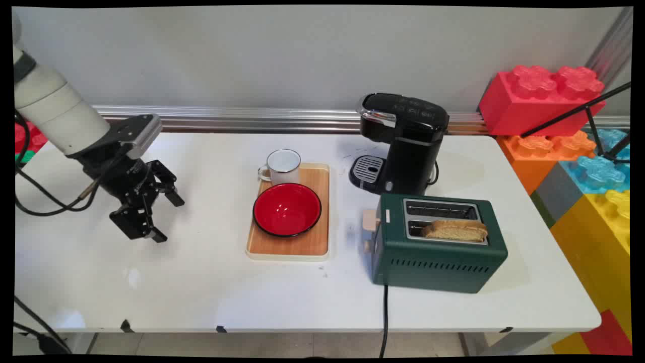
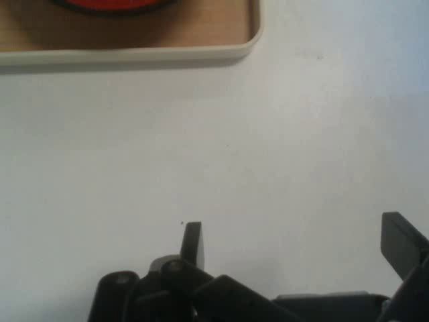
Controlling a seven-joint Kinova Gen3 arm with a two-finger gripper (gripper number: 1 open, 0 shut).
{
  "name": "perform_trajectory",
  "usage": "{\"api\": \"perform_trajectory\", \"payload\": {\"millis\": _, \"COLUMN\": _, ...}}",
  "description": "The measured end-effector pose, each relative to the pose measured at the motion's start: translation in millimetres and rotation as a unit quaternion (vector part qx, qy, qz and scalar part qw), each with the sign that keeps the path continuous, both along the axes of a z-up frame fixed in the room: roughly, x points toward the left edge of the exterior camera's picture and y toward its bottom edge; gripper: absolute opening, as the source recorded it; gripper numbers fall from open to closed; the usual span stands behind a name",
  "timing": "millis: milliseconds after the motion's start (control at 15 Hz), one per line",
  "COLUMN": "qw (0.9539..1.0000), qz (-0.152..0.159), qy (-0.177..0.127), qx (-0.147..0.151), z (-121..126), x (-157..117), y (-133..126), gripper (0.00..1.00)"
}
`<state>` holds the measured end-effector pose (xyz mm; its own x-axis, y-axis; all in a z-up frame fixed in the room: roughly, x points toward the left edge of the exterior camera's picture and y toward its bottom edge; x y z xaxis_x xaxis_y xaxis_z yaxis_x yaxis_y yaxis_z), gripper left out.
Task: Press the toaster switch
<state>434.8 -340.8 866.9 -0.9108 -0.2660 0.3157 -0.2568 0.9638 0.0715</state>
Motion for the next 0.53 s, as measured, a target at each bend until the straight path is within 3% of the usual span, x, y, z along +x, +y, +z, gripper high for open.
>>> {"api": "perform_trajectory", "payload": {"millis": 267, "qw": 0.9980, "qz": -0.006, "qy": 0.062, "qx": -0.011, "z": 2, "x": -11, "y": -2, "gripper": 1.00}}
{"api": "perform_trajectory", "payload": {"millis": 533, "qw": 0.9878, "qz": 0.002, "qy": 0.152, "qx": -0.034, "z": 18, "x": -27, "y": -6, "gripper": 1.00}}
